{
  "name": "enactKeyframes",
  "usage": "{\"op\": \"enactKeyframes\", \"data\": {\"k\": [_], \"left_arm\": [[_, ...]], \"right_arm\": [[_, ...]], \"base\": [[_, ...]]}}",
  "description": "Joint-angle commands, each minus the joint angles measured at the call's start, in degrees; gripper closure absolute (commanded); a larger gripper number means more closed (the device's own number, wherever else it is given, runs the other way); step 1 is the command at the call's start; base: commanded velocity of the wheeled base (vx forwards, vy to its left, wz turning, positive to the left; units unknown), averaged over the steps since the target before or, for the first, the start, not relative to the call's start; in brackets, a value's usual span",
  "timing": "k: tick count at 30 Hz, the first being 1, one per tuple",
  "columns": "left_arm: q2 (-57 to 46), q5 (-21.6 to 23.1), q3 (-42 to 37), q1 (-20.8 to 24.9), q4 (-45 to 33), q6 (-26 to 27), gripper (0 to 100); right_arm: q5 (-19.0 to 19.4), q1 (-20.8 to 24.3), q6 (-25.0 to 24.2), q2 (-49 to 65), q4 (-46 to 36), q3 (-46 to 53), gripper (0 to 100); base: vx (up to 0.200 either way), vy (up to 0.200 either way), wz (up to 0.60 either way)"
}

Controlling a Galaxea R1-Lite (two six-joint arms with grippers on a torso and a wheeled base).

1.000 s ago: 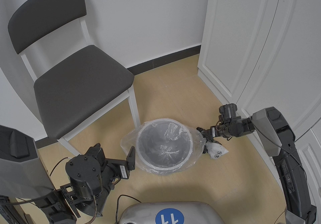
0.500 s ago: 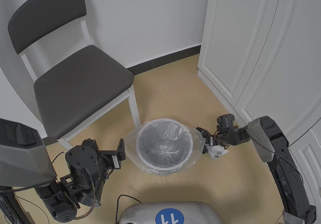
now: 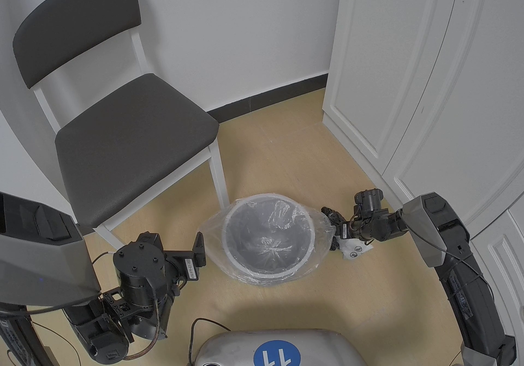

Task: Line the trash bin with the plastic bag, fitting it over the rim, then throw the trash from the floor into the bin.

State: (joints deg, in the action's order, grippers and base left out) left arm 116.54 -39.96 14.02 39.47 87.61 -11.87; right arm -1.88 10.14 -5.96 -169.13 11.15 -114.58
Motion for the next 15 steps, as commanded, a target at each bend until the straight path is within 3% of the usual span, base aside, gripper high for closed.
{"op": "enactKeyframes", "data": {"k": [1,15], "left_arm": [[0.2,0.0,0.0,0.0,0.0,-0.1,0],[0.2,0.0,0.0,0.1,0.0,0.0,0]], "right_arm": [[0.3,0.2,-0.2,-0.3,0.5,0.0,0],[1.3,0.4,-1.4,-1.1,5.0,0.0,0]], "base": [[0.000,0.000,0.00],[0.000,0.000,0.00]]}}
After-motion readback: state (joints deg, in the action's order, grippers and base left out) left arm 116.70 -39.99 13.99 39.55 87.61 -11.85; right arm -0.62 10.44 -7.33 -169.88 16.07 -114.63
